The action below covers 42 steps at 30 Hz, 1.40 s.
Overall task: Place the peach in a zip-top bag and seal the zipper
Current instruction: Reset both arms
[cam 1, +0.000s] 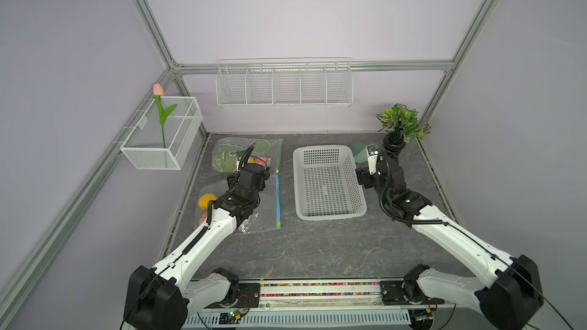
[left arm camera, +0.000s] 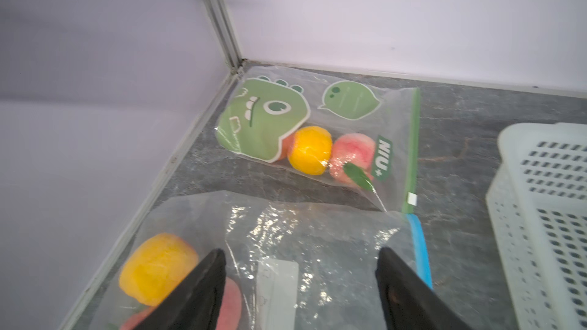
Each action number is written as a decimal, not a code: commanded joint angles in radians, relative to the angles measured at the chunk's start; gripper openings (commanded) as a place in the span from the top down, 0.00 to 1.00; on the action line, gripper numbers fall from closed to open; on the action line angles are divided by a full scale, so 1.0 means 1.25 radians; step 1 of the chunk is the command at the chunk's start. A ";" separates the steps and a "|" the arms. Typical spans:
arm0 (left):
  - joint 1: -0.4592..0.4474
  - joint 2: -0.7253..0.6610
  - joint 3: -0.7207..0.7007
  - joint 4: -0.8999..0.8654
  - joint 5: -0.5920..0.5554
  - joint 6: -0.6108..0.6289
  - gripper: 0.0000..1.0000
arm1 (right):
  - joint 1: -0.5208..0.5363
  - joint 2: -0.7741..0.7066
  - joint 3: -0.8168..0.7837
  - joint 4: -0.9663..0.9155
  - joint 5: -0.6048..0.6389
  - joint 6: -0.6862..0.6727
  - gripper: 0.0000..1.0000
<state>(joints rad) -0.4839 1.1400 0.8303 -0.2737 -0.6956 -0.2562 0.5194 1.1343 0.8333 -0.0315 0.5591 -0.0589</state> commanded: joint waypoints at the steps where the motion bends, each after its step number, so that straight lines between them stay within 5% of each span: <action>1: 0.010 -0.017 -0.041 0.105 -0.134 0.056 0.23 | -0.044 -0.041 -0.045 0.033 0.060 0.037 0.10; 14: 0.136 -0.004 -0.218 0.334 -0.137 0.118 0.17 | -0.220 -0.065 -0.198 0.091 0.030 0.089 0.05; 20: 0.180 0.015 -0.274 0.433 -0.066 0.125 0.00 | -0.284 -0.043 -0.279 0.220 -0.068 0.083 0.02; 27: 0.222 0.034 -0.345 0.581 0.065 0.138 0.00 | -0.328 -0.006 -0.386 0.466 -0.177 0.048 0.03; 42: 0.244 0.129 -0.414 0.852 0.279 0.236 0.00 | -0.392 0.112 -0.443 0.685 -0.334 0.033 0.06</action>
<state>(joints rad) -0.1944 1.2819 0.3153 0.7006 -0.4088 -0.0059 0.0391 1.2507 0.3115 0.6968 0.1879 -0.0078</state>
